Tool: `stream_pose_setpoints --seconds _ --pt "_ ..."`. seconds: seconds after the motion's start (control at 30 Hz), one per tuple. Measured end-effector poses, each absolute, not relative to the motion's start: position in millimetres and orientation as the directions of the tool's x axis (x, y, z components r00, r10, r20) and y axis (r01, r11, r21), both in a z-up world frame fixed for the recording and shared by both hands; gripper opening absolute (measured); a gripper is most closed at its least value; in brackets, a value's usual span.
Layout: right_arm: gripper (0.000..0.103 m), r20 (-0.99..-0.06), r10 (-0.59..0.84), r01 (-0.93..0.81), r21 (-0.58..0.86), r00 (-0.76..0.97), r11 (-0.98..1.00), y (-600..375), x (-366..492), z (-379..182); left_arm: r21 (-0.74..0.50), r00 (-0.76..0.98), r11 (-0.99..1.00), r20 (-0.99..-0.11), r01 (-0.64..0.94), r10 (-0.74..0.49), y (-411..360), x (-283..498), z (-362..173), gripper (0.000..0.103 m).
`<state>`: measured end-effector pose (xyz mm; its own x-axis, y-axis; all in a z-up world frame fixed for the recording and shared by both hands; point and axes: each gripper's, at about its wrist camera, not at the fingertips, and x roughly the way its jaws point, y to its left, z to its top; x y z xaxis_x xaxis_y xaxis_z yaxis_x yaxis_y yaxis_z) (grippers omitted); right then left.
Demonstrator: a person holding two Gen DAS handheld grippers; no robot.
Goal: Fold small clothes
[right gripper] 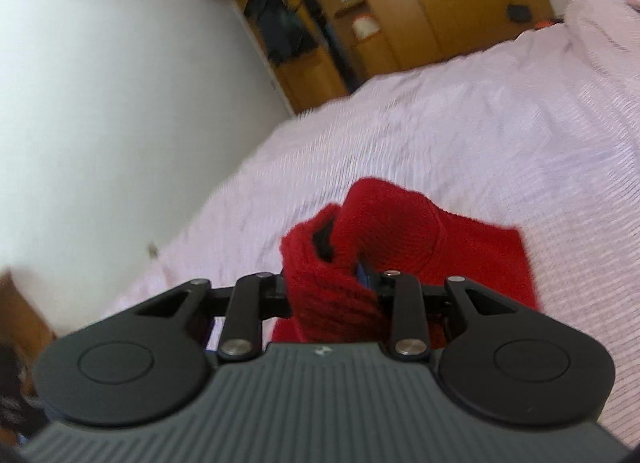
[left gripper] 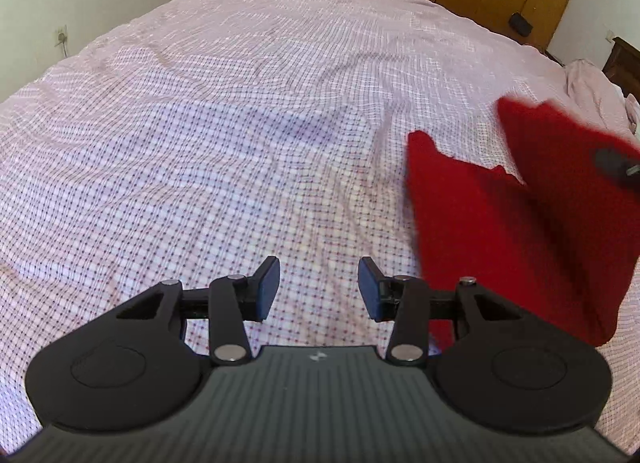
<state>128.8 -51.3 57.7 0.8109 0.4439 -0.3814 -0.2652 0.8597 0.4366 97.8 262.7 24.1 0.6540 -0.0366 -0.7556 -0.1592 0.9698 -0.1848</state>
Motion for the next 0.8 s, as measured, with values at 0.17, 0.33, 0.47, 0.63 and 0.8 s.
stream_pose_setpoints --seconds 0.17,0.33,0.47,0.63,0.8 --pt "0.031 -0.449 0.433 -0.304 0.331 0.782 0.893 -15 126 32 -0.183 0.649 0.97 -0.76 -0.16 -0.036 273 94 18 0.049" --pt "0.031 -0.45 0.407 -0.326 0.249 0.795 0.912 0 116 29 -0.19 0.649 0.968 -0.76 -0.164 -0.039 284 91 12 0.049" --pt "0.03 -0.411 0.387 -0.327 0.211 0.825 0.921 8 112 42 -0.201 0.653 0.965 -0.757 -0.169 -0.044 293 89 9 0.049" --pt "0.03 -0.411 0.426 -0.399 0.155 0.806 0.904 38 104 38 -0.215 0.656 0.96 -0.754 -0.182 -0.044 303 85 7 0.049" --pt "0.033 -0.451 0.419 -0.417 0.11 0.788 0.902 53 97 13 -0.228 0.654 0.955 -0.755 -0.19 -0.05 308 82 4 0.049"
